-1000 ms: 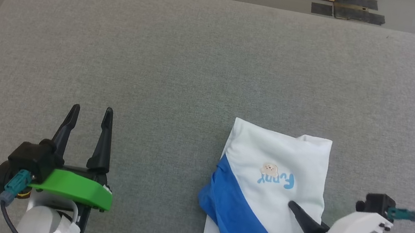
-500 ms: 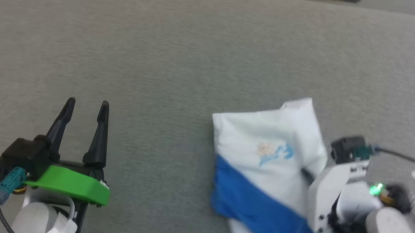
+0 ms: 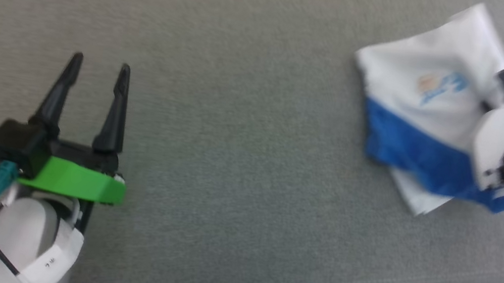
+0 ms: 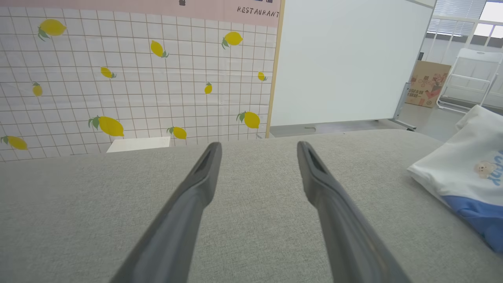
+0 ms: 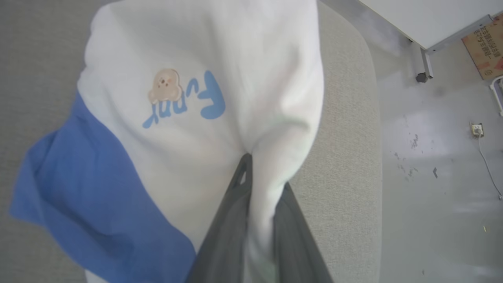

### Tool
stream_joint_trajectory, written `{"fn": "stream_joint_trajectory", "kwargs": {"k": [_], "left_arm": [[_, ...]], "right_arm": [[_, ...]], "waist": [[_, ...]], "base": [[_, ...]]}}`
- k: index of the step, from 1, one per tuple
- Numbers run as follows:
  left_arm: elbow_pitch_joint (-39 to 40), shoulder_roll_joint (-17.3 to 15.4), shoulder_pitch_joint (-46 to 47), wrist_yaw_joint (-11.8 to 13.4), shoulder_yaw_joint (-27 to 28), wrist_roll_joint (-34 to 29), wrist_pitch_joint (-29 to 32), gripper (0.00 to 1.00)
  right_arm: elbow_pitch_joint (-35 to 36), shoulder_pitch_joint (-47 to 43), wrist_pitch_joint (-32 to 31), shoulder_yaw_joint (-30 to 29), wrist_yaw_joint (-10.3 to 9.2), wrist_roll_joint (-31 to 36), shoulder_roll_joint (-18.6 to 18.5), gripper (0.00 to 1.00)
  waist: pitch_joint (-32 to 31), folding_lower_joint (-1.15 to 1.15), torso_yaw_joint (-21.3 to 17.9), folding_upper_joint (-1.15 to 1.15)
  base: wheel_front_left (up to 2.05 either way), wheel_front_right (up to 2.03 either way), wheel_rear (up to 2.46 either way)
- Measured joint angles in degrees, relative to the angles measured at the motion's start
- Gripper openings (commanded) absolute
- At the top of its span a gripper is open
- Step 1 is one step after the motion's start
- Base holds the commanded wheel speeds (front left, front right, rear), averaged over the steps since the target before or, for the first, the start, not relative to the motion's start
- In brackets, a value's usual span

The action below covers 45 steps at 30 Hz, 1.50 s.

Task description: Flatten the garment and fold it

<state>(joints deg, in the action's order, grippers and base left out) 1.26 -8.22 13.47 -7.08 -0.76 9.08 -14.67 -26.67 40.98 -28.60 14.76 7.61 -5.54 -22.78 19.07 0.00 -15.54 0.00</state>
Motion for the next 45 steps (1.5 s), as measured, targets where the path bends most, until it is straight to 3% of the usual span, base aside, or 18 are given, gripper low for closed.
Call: {"fn": "stream_joint_trajectory", "kwargs": {"k": [9,21,22,23,24,33,39,45], "left_arm": [[3.30,-4.67,3.58,0.00,0.25,-0.12,3.00,1.00],[7.03,-6.02,3.63,0.09,0.02,-0.46,5.72,1.00],[7.00,-6.00,3.63,0.11,0.01,-0.44,5.70,1.00],[6.89,-6.00,3.60,0.14,-0.01,-0.44,5.58,1.00],[6.69,-5.97,3.59,0.16,-0.03,-0.42,5.48,1.00],[1.15,-3.14,2.09,0.51,-1.35,1.22,1.89,1.00],[-3.41,-0.40,-0.29,0.64,-1.93,3.55,0.40,1.00],[-6.68,1.86,-2.07,0.63,-2.67,4.72,0.09,1.00]], "right_arm": [[-9.90,8.11,7.28,-8.78,0.00,6.46,-1.96,0.00],[-17.33,13.07,13.71,-24.34,0.00,18.67,-0.10,0.00],[-17.46,13.16,14.30,-25.01,0.00,19.44,0.01,0.29],[-17.72,13.27,14.89,-25.72,-0.01,20.30,0.15,0.51],[-18.01,13.34,15.25,-26.46,0.00,21.21,0.30,1.00],[-17.42,12.74,21.69,-29.31,-0.01,24.73,-0.18,1.00],[-14.39,8.31,29.31,-26.41,-0.01,16.28,0.85,1.00],[-3.94,-0.80,35.30,-22.12,-0.01,4.79,2.65,1.00]], "waist": [[8.27,0.01,-4.42,0.00],[14.50,0.01,-5.41,0.00],[14.47,0.01,-5.19,0.00],[14.33,0.01,-4.90,0.00],[14.04,0.01,-4.64,0.00],[8.60,0.01,-2.35,0.00],[2.80,0.00,-0.16,0.00],[-3.48,0.00,2.93,0.00]], "base": [[0.00,0.00,0.00],[0.00,0.00,0.00],[0.00,0.00,0.00],[0.00,0.00,0.00],[0.00,0.00,0.00],[0.00,0.00,0.00],[0.00,0.00,0.00],[0.00,0.00,0.00]]}}
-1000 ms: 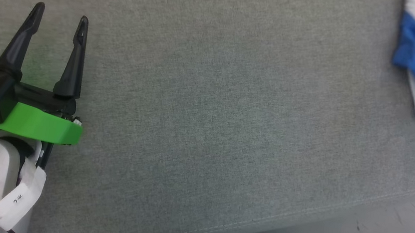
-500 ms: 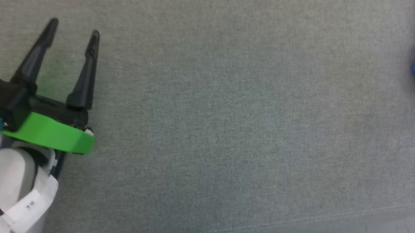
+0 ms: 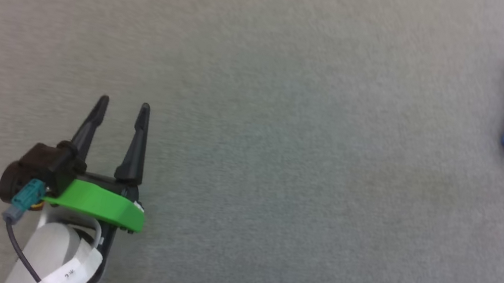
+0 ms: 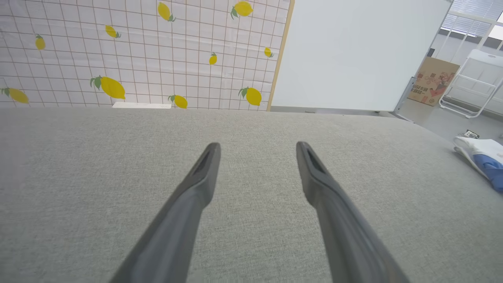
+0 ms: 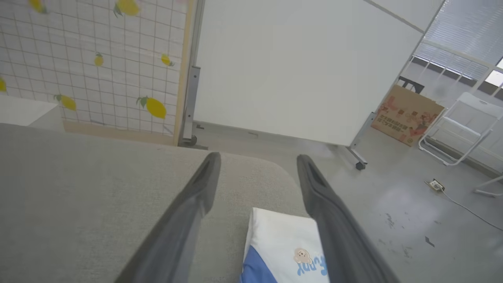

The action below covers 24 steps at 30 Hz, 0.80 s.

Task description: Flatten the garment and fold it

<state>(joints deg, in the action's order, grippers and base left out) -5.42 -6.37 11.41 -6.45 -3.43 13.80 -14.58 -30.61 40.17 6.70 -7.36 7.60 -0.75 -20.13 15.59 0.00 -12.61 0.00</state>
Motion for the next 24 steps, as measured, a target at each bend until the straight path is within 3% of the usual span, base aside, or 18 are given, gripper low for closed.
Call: {"fn": "stream_joint_trajectory", "kwargs": {"k": [5,10,16,24], "left_arm": [[-1.58,1.09,-0.35,-0.05,-0.21,0.44,-0.15,1.00],[-2.55,1.94,-1.05,-0.10,-0.36,0.87,-0.20,1.00],[-3.52,2.71,-2.29,-0.12,-0.38,0.96,-0.20,1.00],[-4.78,3.02,-4.18,-0.03,-0.01,0.96,-0.20,1.00]], "right_arm": [[11.87,-10.71,1.42,1.59,0.00,-5.69,2.81,1.00],[22.72,-21.46,1.96,1.42,0.00,-7.32,7.10,1.00],[28.15,-30.17,2.41,2.21,0.00,-6.16,11.18,1.00],[28.89,-37.06,3.13,1.11,-0.01,-3.18,15.58,1.00]], "waist": [[-3.66,0.00,3.49,0.00],[-7.13,0.00,6.95,0.00],[-10.54,0.00,9.80,0.00],[-13.18,0.00,12.22,0.00]], "base": [[0.00,0.00,0.00],[0.00,0.00,0.00],[0.00,0.00,0.00],[0.00,0.00,0.00]]}}
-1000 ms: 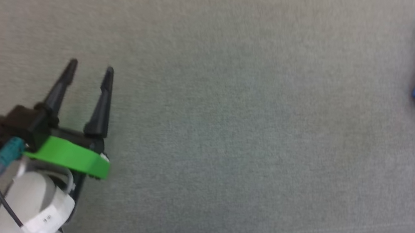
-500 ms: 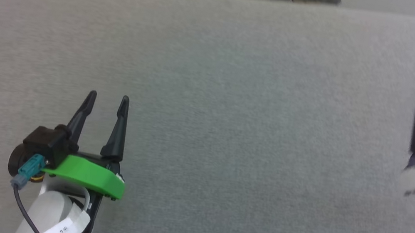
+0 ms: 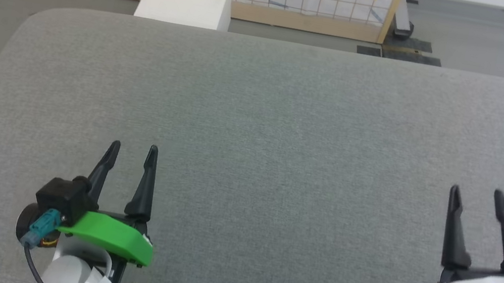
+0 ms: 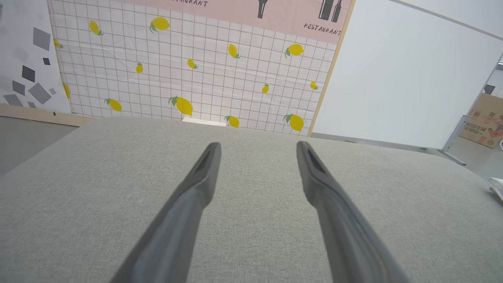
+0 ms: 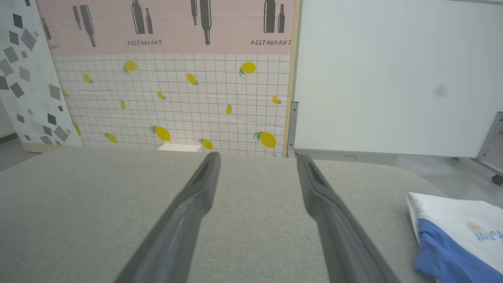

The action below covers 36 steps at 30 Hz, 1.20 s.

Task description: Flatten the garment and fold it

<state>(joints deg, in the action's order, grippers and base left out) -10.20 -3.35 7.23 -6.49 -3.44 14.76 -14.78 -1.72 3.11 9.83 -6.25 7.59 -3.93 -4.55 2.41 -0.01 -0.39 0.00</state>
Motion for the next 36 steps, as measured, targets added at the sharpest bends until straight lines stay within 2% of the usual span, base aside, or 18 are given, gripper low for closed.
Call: {"fn": "stream_joint_trajectory", "kwargs": {"k": [6,17,18,36], "left_arm": [[-0.79,0.13,-0.94,0.26,-0.20,0.41,0.00,1.00],[-1.49,0.19,-1.07,1.26,-1.15,1.03,0.00,1.00],[-1.59,0.19,-1.07,1.33,-1.21,1.19,0.00,0.00],[-1.62,0.18,-1.03,1.33,-1.19,1.19,0.07,0.00]], "right_arm": [[-0.15,-2.99,0.22,0.46,0.01,0.98,1.26,1.00],[-0.14,-3.37,0.20,1.19,0.00,0.33,1.51,1.00],[-0.19,-3.37,0.19,1.23,0.01,0.19,1.51,0.00],[-0.18,-3.36,0.19,1.15,0.01,0.21,1.48,0.00]], "waist": [[-0.39,0.00,1.03,0.00],[0.05,0.00,1.37,0.00],[0.10,0.00,1.36,0.00],[0.09,0.00,1.36,0.00]], "base": [[0.00,0.00,0.00],[0.00,0.00,0.00],[0.00,0.00,0.00],[0.00,0.00,0.00]]}}
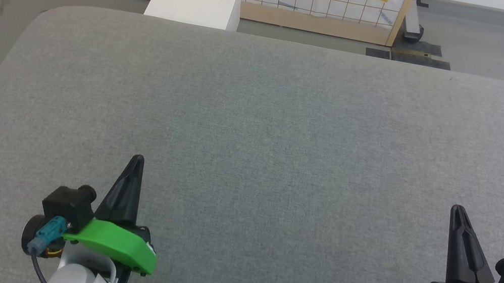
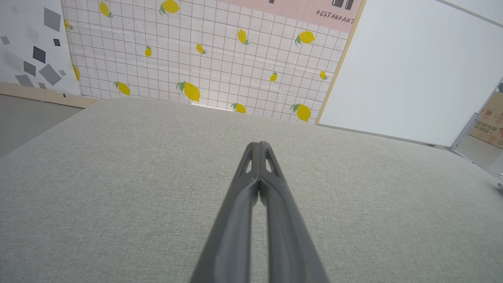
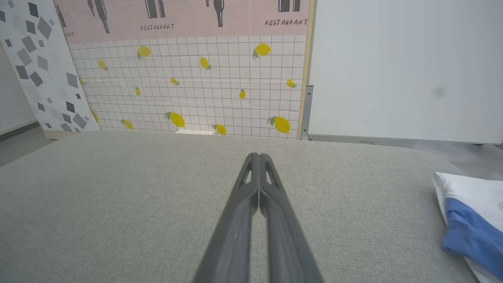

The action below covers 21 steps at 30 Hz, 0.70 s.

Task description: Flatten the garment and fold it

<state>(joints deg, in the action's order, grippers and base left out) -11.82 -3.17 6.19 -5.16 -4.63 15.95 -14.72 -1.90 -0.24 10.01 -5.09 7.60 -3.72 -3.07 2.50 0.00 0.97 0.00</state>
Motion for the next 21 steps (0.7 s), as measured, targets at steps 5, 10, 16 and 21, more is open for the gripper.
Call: {"fn": "stream_joint_trajectory", "kwargs": {"k": [5,10,16,21], "left_arm": [[0.10,0.00,0.00,0.01,0.05,-0.08,0.22,0.00],[0.57,0.00,-0.01,0.18,0.21,-0.45,0.90,0.00],[1.14,0.00,-0.02,0.21,0.31,-0.87,1.55,0.00],[1.54,0.00,-0.04,0.52,0.49,-1.48,2.07,0.00]], "right_arm": [[0.00,0.00,-0.22,0.02,0.00,0.04,0.00,0.00],[0.02,0.00,-0.51,0.19,0.00,0.09,-0.01,0.00],[0.04,0.00,-0.99,0.43,0.00,0.15,0.00,0.00],[0.09,0.00,-1.44,0.68,0.00,0.23,0.00,0.00]], "waist": [[-0.07,0.00,-0.03,0.00],[-0.17,0.00,-0.07,0.00],[-0.29,0.00,-0.11,0.00],[-0.39,0.00,-0.15,0.00]], "base": [[0.00,0.00,0.00],[0.00,0.00,0.00],[0.00,0.00,0.00],[0.00,0.00,0.00]]}}
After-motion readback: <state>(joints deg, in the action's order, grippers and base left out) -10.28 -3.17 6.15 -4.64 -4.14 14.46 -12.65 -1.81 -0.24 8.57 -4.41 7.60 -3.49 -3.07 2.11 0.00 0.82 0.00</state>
